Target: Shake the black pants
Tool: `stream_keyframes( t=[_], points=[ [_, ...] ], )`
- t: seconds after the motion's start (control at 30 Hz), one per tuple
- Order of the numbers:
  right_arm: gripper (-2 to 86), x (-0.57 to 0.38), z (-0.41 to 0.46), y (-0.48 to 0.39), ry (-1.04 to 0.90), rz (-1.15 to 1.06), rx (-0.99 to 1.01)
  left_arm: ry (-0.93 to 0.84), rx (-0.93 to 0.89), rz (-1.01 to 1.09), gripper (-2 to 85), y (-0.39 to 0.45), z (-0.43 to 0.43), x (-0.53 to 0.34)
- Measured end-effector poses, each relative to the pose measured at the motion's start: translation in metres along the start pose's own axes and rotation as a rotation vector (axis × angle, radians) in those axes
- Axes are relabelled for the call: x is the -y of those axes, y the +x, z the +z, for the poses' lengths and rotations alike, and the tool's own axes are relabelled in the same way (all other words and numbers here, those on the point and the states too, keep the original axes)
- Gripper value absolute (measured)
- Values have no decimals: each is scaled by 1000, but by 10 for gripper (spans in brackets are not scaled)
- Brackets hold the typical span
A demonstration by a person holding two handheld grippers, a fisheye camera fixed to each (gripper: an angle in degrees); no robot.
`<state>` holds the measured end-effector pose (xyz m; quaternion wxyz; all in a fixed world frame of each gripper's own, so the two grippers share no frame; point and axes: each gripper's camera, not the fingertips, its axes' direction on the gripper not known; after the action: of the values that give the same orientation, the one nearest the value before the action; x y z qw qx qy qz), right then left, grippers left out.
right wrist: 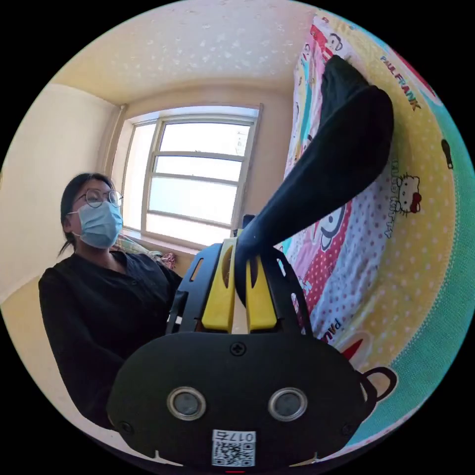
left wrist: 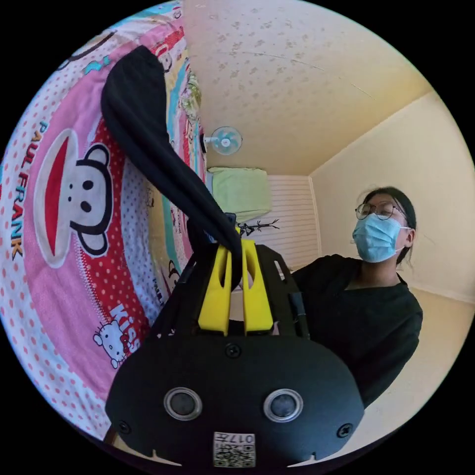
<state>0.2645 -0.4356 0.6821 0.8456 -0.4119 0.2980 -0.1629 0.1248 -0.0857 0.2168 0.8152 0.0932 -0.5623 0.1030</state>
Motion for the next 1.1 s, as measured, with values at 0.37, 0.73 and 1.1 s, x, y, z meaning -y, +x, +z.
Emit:
stream_keyframes(
  t=[0.37,0.73,1.1],
  points=[
    [-4,-15,-12,-366,-161,-657,-4,133,-1,582,38,295,111,-34],
    [-4,59,-28,-360,-146,-467,-284,331,270,265,31,231,166,29],
    [0,65,-6,-126,-197,-116,-586,245,611,-111,49,29,204,19]
  ],
)
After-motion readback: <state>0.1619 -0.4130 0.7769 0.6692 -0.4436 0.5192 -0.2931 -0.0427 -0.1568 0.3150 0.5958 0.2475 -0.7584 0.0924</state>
